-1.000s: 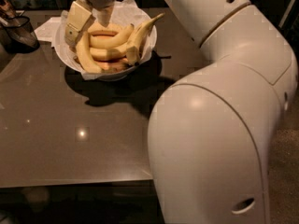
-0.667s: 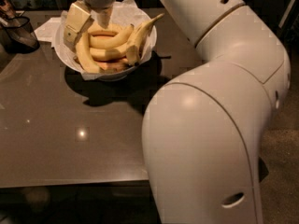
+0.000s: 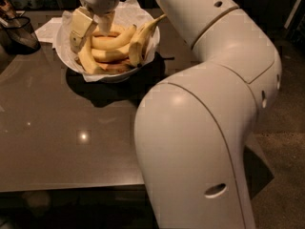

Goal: Pick banana from white bowl

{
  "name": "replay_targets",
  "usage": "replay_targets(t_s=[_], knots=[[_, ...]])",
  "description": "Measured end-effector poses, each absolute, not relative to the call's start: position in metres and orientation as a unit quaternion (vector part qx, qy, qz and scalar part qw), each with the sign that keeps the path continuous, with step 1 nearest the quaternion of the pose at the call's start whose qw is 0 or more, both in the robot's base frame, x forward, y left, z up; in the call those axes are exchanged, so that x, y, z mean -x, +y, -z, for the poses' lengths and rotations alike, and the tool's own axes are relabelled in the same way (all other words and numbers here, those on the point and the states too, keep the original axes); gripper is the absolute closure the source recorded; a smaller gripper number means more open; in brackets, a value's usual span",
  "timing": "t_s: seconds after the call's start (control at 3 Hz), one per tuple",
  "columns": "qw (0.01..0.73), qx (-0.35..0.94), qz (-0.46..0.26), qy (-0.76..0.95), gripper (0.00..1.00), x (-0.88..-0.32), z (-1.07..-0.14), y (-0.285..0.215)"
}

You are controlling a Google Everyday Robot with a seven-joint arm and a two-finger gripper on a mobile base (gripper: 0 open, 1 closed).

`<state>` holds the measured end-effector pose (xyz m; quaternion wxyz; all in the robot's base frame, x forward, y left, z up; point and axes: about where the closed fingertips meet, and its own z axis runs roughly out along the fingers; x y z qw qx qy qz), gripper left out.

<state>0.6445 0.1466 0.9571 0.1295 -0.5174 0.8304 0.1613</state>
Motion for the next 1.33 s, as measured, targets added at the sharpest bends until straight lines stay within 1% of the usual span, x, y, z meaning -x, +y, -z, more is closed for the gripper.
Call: replay_targets(t_s=[0.33,1.0,1.33], knots=[[0.123,0.511,-0.162,0.835,0.35,-0.649,-0.951,0.147],[0.116,0.518,-0.167,0.831,0.35,-0.652,-0.948,0.158],[0.138,0.500,-0.154,0.841,0.52,-0.658,-0.964,0.161]])
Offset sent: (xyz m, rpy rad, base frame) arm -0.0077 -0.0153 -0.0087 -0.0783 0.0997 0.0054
